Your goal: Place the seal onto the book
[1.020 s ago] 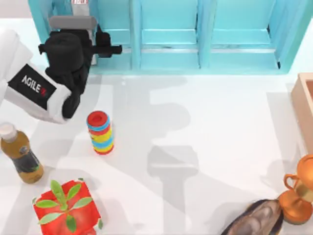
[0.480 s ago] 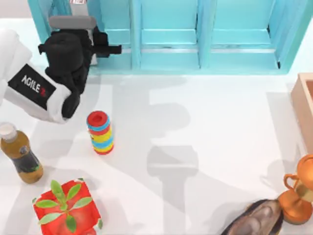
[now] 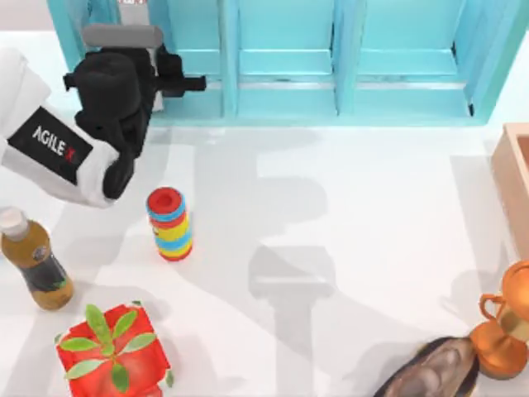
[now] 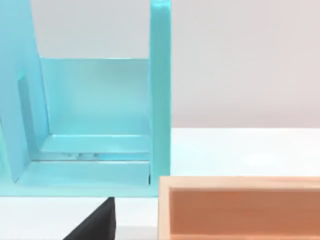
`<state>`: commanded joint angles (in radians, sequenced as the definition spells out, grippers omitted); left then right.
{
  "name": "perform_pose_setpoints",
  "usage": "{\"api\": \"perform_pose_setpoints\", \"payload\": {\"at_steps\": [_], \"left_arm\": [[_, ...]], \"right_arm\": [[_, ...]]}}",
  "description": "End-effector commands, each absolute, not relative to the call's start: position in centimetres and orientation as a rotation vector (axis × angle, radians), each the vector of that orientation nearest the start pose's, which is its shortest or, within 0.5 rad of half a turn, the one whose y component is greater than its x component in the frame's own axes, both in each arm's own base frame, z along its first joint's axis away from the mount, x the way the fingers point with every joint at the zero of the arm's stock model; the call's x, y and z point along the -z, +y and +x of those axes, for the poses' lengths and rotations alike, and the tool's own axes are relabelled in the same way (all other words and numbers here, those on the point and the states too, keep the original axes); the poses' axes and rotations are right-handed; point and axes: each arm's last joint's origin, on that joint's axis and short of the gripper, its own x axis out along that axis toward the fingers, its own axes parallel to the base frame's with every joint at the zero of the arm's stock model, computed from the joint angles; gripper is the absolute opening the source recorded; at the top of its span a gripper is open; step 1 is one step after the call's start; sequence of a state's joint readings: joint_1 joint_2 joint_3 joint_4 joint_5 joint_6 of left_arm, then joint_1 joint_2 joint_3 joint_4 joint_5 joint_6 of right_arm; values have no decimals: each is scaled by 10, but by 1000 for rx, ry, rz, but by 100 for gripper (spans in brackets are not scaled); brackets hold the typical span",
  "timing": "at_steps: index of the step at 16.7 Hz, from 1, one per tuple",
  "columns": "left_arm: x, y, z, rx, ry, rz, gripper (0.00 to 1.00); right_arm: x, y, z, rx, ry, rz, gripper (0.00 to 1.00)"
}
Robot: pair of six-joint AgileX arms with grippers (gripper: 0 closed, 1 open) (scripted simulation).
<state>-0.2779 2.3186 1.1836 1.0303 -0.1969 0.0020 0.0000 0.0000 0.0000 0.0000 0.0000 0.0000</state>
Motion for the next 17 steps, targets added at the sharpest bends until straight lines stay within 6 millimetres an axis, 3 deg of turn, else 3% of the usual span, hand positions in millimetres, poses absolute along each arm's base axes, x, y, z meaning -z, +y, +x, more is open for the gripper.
{"api": "perform_pose_setpoints", "payload": {"at_steps": [5,12,17], "left_arm": [[-142,-130,408,85,149,35,0],[-239,-126,308,92,152,34,0],[-274,-112,257,61,100,11,0]], "right_arm": [[-160,-1,106,0,0,0,100],[-160,-1,106,0,0,0,100],[-160,-1,106,0,0,0,100]]}}
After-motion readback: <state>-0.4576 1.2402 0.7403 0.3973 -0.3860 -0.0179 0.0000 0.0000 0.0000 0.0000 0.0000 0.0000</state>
